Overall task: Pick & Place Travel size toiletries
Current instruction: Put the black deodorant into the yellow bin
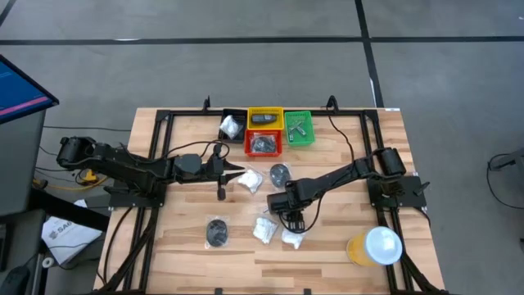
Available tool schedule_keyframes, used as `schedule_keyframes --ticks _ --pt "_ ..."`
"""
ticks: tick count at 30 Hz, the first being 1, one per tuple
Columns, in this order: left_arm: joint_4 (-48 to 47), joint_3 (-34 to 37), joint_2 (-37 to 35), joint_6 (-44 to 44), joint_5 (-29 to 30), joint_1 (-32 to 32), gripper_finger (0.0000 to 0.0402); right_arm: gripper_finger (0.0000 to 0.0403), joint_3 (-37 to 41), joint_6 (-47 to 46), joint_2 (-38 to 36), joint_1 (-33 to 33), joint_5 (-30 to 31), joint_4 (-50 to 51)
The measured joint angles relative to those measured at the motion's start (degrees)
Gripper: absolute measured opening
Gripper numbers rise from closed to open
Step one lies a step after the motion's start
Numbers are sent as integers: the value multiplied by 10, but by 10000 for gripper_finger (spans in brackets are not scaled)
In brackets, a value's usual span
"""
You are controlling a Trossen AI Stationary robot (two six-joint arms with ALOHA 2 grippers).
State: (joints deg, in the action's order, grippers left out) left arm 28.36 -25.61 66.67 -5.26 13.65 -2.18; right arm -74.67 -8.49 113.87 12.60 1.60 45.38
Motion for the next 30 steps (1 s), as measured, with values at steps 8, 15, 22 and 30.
schedule_keyframes --ticks 8,15,22,30 --pt "0 0 0 0 0 0 54 190 -62 16 0 -7 0 64" --pt "0 0 0 0 0 0 54 190 -101 44 -2 -20 0 101" --pt "0 0 0 0 0 0 54 190 -132 70 -2 -44 -1 130" --pt "0 0 0 0 0 0 54 190 -152 97 -3 -80 -1 143"
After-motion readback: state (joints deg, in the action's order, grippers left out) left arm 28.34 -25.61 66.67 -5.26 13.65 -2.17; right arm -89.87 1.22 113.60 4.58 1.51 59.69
